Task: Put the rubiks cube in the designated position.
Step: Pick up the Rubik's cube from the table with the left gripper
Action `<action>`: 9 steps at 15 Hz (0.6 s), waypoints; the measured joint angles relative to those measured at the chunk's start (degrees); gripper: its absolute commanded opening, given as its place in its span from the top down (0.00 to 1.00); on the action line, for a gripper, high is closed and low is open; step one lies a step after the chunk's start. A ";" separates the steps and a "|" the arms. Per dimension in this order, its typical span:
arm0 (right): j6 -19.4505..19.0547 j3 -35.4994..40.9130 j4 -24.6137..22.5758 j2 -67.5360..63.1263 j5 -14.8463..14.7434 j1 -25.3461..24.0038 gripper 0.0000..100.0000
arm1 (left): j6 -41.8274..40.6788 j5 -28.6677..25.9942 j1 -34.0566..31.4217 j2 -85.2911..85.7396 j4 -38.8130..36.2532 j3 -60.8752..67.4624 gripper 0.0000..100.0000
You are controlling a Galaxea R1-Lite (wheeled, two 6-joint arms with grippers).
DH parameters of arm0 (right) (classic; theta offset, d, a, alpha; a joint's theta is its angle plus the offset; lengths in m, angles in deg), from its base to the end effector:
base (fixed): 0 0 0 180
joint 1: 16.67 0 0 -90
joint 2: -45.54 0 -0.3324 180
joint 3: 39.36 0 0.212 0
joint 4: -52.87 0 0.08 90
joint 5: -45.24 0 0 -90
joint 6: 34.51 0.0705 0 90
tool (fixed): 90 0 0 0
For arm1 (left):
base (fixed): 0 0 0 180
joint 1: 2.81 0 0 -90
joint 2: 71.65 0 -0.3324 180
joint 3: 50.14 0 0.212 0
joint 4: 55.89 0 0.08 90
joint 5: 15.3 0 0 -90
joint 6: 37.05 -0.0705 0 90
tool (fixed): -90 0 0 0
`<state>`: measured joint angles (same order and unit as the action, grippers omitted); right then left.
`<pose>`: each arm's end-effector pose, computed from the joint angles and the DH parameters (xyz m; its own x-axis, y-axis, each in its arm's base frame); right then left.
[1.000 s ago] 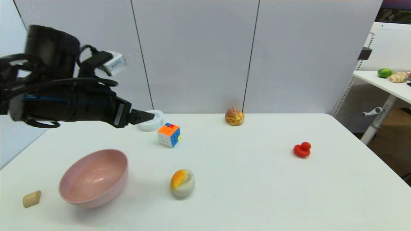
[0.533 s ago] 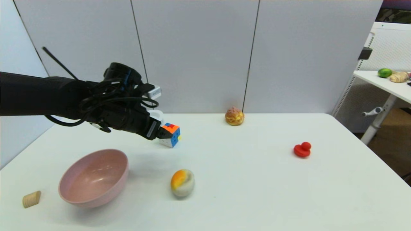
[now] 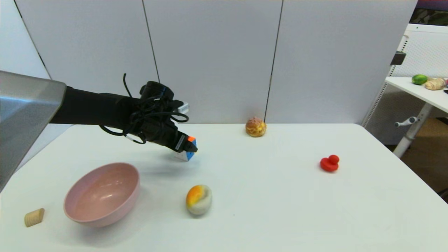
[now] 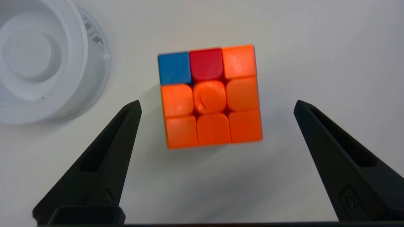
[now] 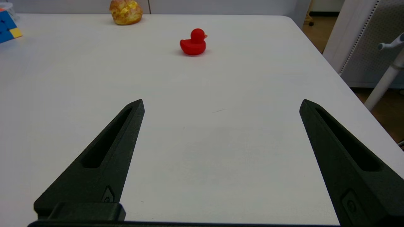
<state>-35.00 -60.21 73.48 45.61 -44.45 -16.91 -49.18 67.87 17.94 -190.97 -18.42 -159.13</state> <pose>0.0161 0.0004 0.0761 0.9999 0.0096 0.0054 -0.0096 0.9999 -0.0086 0.4385 -0.1751 0.1407 0.5816 -0.3475 -0.7355 0.5625 0.8249 0.0550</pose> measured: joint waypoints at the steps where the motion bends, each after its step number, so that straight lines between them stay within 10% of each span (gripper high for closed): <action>1: -0.02 0.00 0.02 0.00 0.00 0.00 0.00 | -0.10 0.02 -0.11 -1.05 0.05 -1.30 0.00; 2: -0.02 0.00 0.02 0.00 0.00 0.00 0.00 | -0.07 0.13 -0.28 -1.96 0.09 -2.49 0.00; 3: 0.00 0.00 0.00 0.00 0.00 0.00 0.00 | -0.05 0.20 -0.50 -2.73 -0.02 -3.25 1.00; 9: -0.02 0.00 0.00 0.00 0.02 0.00 0.00 | 0.17 0.00 -1.35 -4.44 3.83 -4.22 1.00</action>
<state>-35.03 -60.21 73.48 45.61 -44.43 -16.91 -49.01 67.87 16.59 -195.41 -14.59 -163.35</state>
